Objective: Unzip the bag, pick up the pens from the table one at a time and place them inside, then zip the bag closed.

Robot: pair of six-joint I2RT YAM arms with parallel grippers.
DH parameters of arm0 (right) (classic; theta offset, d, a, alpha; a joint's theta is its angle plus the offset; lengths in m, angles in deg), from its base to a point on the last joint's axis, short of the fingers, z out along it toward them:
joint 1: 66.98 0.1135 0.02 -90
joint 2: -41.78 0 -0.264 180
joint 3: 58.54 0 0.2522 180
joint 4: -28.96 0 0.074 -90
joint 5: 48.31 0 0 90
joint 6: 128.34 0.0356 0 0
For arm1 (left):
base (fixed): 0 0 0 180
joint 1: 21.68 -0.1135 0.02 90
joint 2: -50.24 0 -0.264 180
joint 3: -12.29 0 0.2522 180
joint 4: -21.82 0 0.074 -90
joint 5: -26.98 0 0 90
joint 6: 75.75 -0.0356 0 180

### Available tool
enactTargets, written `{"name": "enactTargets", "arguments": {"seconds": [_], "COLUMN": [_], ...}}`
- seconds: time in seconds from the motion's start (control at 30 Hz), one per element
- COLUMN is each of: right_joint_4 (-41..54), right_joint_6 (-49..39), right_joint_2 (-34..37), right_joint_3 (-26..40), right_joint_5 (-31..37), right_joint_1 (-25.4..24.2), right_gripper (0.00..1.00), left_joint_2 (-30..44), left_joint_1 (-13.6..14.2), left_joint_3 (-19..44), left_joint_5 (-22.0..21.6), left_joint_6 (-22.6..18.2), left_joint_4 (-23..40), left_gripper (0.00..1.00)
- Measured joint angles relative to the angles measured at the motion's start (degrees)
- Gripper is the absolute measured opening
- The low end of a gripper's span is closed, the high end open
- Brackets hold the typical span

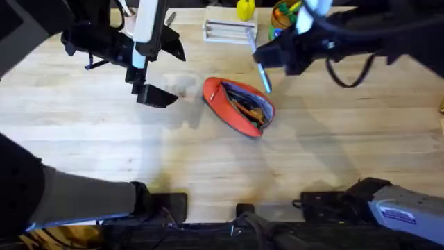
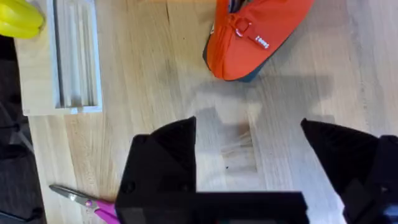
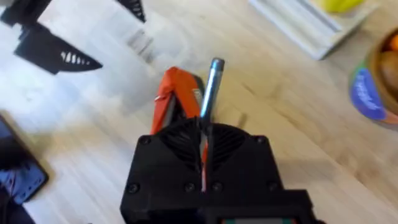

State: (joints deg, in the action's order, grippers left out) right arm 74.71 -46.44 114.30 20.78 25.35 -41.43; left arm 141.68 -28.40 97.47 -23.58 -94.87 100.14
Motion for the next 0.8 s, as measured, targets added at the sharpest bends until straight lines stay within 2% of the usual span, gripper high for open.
{"name": "enactTargets", "arguments": {"seconds": [0.17, 0.37, 0.53, 0.8], "right_joint_4": [0.00, 2.10, 6.82, 9.05], "right_joint_6": [-1.51, -3.66, -5.30, -6.00], "right_joint_2": [7.36, 14.36, 15.47, 15.47], "right_joint_3": [0.00, -0.02, -0.02, -0.02], "right_joint_5": [-0.48, -0.19, 0.94, 1.12], "right_joint_1": [4.35, 5.59, 5.59, 5.75], "right_gripper": [0.031, 0.031, 0.031, 0.032], "left_joint_2": [0.00, 0.00, 0.00, 0.00], "left_joint_1": [0.00, 0.00, 0.00, 0.00], "left_joint_3": [0.00, 0.00, 0.00, 0.00], "left_joint_5": [0.00, 0.00, -0.01, 0.00], "left_joint_6": [0.00, 0.00, 0.00, 0.00], "left_joint_4": [0.00, 0.00, 0.00, 0.00], "left_gripper": [0.993, 0.993, 0.993, 0.993]}}
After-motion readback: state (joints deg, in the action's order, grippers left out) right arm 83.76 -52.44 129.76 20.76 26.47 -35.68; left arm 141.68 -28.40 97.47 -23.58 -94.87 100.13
